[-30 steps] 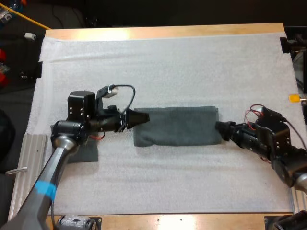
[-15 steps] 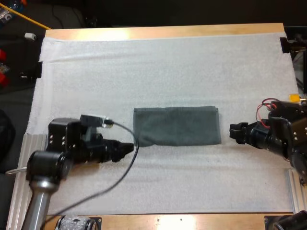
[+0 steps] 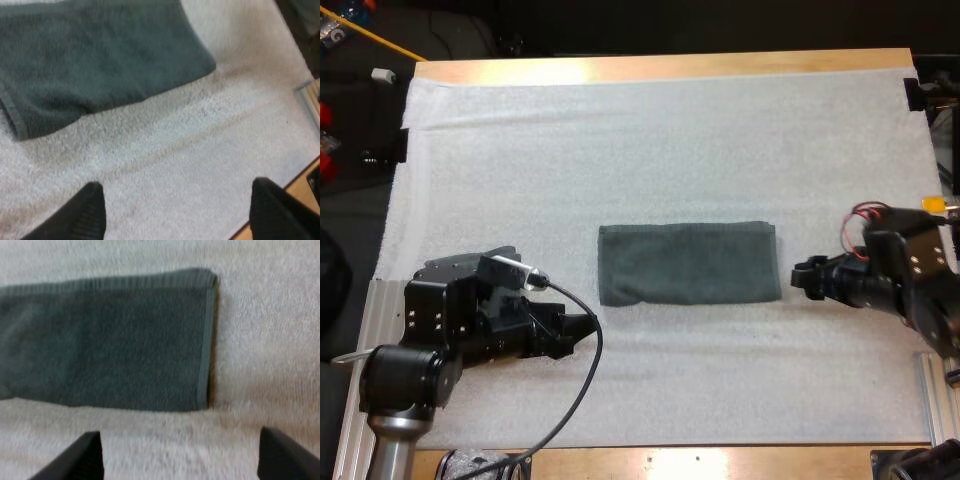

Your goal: Pick towel from pile, fold and stack

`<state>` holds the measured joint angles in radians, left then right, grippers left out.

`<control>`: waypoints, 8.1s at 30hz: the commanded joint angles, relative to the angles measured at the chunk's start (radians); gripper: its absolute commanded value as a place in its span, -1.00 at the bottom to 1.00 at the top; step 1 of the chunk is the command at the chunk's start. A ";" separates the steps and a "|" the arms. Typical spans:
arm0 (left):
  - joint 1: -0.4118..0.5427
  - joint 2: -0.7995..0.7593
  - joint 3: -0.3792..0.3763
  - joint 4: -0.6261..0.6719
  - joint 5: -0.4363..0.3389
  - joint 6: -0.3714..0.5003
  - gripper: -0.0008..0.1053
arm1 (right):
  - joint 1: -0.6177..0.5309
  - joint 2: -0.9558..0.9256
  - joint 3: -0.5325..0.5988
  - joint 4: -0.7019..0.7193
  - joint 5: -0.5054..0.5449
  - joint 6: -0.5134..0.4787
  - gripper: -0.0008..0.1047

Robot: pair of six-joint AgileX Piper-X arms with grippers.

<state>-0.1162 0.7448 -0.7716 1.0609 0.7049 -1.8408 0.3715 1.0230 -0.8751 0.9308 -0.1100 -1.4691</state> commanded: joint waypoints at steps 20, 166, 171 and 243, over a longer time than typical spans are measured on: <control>-0.006 0.032 -0.005 -0.014 0.130 0.006 0.15 | -0.262 0.480 -0.010 -0.315 -0.435 -0.036 0.21; -0.006 0.032 0.076 0.055 -0.011 0.021 0.15 | 0.298 0.137 -0.092 -0.045 -0.151 0.122 0.12; -0.006 0.032 0.076 0.055 -0.011 0.021 0.15 | 0.298 0.010 -0.092 0.029 -0.117 0.125 0.12; -0.375 1.064 -0.253 -0.605 -0.050 -0.406 0.15 | 0.298 -0.210 -0.092 0.106 0.110 0.187 0.12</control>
<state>-0.4872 1.8127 -1.0187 0.4459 0.6568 -2.2399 0.6701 0.8122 -0.9607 1.0353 0.0000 -1.2793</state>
